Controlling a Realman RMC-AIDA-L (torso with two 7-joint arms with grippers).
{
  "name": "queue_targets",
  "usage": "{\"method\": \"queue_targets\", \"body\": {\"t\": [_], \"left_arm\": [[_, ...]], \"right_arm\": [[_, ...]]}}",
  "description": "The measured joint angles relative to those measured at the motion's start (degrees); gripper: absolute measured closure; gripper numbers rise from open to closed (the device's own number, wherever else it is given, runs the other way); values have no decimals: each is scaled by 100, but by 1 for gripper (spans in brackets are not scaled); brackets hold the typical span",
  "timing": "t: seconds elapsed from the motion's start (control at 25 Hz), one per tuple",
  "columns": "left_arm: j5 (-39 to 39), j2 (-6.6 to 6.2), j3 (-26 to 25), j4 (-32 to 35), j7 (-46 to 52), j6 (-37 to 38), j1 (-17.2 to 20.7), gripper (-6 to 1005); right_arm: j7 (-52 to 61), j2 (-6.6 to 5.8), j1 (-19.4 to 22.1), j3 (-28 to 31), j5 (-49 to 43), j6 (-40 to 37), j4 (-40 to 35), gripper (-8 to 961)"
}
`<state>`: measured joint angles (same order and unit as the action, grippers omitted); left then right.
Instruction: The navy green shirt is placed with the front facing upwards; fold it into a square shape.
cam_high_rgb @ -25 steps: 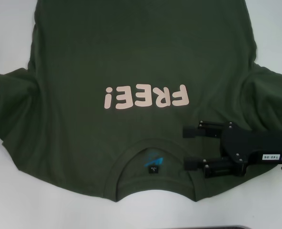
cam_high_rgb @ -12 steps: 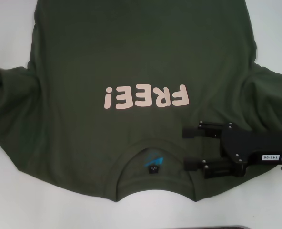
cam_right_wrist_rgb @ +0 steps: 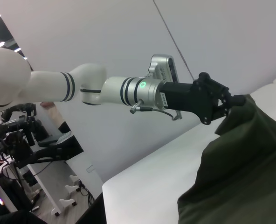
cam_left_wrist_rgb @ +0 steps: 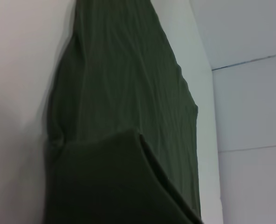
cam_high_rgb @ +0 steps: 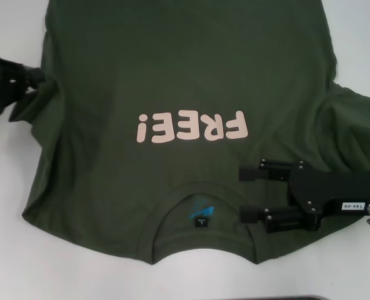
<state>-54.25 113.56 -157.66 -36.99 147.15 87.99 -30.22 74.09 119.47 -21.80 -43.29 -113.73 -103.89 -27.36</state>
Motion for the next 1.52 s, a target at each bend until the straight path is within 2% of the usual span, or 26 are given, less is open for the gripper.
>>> {"method": "queue_targets", "body": {"t": [0.08,0.2,0.32,0.6,0.76,0.84,0.88,1.12,1.32,1.36,1.52], "left_arm": [[6,121,67,69,13,-217,-67,980],[-16,228,246,261,5,-535,-188,980],[-19,306,394,501,-20,-819,-361,979],[-20,462,590,594,-22,-1449,-443,978],[19,424,866,640,-21,-1630,-413,973],[19,424,866,640,-21,-1630,-413,858],[19,373,946,623,14,-1563,-389,800],[-52,270,773,358,-15,-1236,-258,626],[-60,74,740,112,-93,-869,-20,392],[-81,34,706,59,-187,-739,54,373],[-128,26,472,-77,-458,-426,200,297]], "right_arm": [[0,-1,0,-13,0,31,3,41],[0,-3,-3,-17,0,41,3,41],[0,-3,-13,-16,0,44,3,41],[70,-3,-22,-1,9,62,3,41],[90,-3,-26,15,9,63,2,41],[93,-3,-40,19,9,65,3,41],[96,-3,-48,19,9,71,2,41],[243,-3,-105,-13,9,165,2,41],[305,-9,-116,-17,4,264,2,41],[307,-10,-116,-17,2,276,4,41],[318,-12,-102,-5,-1,294,10,41]]}}
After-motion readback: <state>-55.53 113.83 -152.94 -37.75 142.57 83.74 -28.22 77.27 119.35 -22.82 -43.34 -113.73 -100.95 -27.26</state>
